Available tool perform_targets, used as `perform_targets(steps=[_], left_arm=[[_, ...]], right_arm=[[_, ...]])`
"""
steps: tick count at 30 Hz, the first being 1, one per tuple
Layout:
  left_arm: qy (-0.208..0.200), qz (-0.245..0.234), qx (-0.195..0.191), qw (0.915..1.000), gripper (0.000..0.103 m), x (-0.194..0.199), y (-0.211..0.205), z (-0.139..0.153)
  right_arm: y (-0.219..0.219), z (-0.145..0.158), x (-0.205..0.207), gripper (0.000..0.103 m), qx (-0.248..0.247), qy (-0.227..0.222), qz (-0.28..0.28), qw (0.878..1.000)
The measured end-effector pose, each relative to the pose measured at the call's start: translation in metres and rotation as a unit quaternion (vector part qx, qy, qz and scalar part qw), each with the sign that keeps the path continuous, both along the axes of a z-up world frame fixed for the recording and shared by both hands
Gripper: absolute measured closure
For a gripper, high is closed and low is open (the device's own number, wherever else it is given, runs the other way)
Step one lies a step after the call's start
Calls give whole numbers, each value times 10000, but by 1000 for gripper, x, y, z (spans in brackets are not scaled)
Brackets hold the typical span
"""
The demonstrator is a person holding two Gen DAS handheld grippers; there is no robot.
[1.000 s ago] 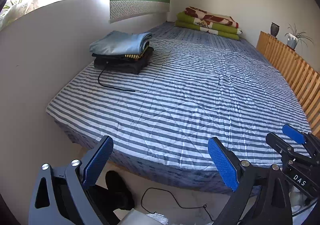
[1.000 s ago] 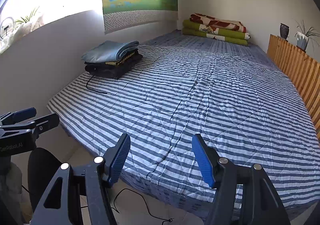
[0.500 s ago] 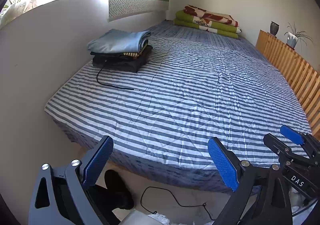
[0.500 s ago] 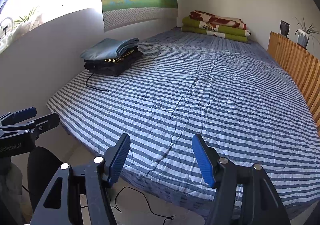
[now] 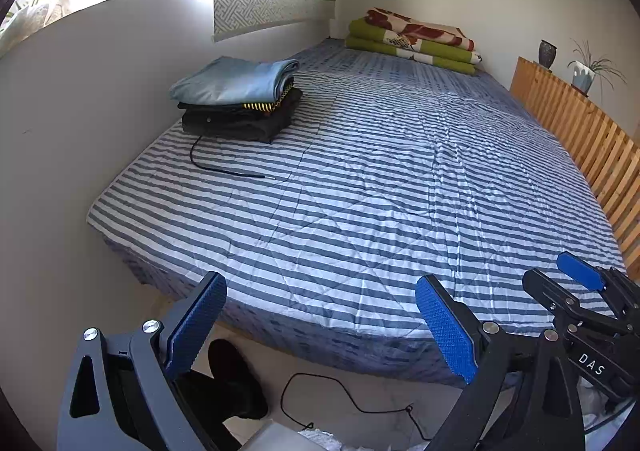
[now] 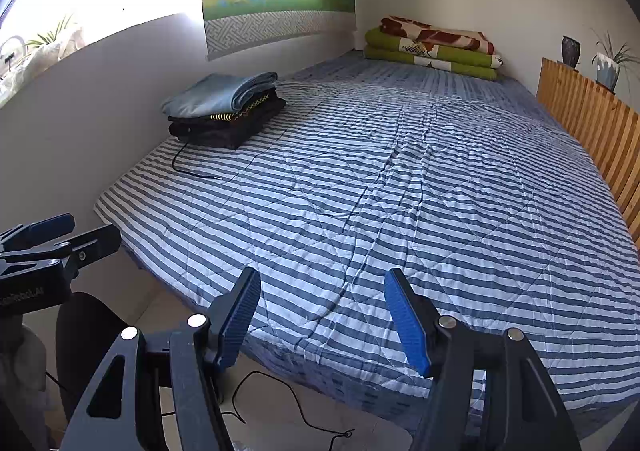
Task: Fold clothes
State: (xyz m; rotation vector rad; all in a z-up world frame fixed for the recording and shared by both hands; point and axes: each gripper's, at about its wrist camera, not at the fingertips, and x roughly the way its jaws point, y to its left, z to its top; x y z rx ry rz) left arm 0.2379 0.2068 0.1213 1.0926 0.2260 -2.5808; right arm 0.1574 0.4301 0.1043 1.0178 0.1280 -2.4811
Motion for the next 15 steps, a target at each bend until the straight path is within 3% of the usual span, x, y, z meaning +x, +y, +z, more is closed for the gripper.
perform_targets(steps=[15], left_arm=[[-49,-12,34,10000,6,-5,-6,-4]], right_arm=[[-3,-5,-2,43,10,-61,9,10000]])
